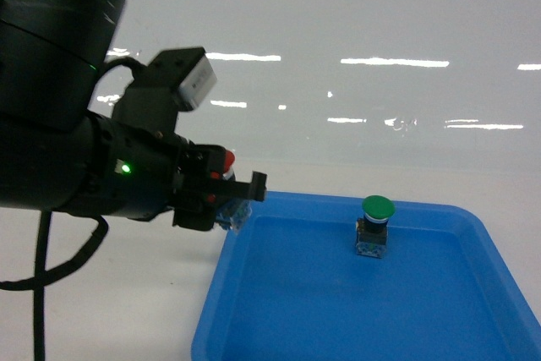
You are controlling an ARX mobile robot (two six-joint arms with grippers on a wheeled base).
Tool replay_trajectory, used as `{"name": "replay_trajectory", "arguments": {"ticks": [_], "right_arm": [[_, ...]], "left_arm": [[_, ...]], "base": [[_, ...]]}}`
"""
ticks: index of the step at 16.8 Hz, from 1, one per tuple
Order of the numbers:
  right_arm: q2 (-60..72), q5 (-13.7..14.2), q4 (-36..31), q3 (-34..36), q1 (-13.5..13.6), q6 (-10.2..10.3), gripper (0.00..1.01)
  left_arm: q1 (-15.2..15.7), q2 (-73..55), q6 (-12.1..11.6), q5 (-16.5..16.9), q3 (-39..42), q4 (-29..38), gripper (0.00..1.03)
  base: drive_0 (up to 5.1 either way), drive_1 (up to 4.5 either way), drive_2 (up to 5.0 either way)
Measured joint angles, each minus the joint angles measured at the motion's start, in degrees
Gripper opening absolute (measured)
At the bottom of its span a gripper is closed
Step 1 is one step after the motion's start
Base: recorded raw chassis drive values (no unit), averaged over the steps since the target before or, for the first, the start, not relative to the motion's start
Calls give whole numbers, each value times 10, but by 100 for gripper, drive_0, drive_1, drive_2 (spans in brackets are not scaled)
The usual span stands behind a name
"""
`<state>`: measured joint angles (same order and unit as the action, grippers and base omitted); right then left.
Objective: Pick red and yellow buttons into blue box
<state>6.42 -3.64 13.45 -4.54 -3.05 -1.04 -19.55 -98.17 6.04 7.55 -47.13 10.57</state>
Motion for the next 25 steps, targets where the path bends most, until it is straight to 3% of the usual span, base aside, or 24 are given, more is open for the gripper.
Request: {"name": "replay_trajectory", "arguments": {"ticks": [3, 6, 8, 11, 14, 17, 19, 20, 25], "right_arm": [[0, 0, 0, 0, 0, 0, 32], [0, 0, 0, 0, 0, 0, 32], [0, 0, 0, 0, 0, 0, 32], [0, 0, 0, 0, 0, 0, 32], [0, 0, 0, 0, 0, 0, 32], [0, 0, 0, 0, 0, 0, 32], [0, 0, 0, 0, 0, 0, 32], [0, 0, 0, 0, 0, 0, 32], [0, 0, 0, 0, 0, 0, 32]], "left_arm": [[26, 50, -14, 12, 27, 13, 20], [79, 151, -16, 51, 90, 45, 20], [98, 230, -25, 41, 140, 73, 20], [110, 314, -33, 23, 195, 63, 20], [123, 399, -17, 9, 229, 23, 20], [115, 456, 10, -19, 233, 19, 20], [69, 501, 32, -70, 252, 20, 20], [57, 502, 42, -76, 264, 16, 20], [54, 499, 45, -89, 266, 22, 20]], "base": [[0, 0, 0], [0, 0, 0], [0, 0, 0], [0, 0, 0], [0, 0, 0], [0, 0, 0], [0, 0, 0], [0, 0, 0], [0, 0, 0]]}}
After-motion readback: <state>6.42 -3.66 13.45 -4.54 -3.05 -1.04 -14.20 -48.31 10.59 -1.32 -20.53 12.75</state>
